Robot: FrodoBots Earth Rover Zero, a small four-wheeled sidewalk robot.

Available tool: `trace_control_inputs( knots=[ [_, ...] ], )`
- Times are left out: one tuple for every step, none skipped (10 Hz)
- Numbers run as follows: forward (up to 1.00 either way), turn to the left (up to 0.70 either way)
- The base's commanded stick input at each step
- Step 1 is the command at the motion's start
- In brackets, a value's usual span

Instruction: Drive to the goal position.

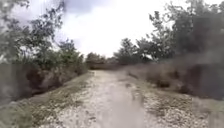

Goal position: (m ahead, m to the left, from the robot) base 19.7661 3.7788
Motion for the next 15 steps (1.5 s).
trace_control_inputs(
  knots=[
    [0.70, 0.00],
    [0.70, 0.00],
    [0.70, 0.00],
    [0.70, 0.00],
    [0.70, 0.00],
    [0.70, 0.00],
    [0.70, 0.00],
    [0.38, 0.00],
    [0.00, 0.00],
    [0.24, 0.00],
    [0.70, 0.00],
    [0.70, 0.00],
    [0.70, 0.00],
    [0.70, 0.00],
    [0.70, 0.00]
  ],
)
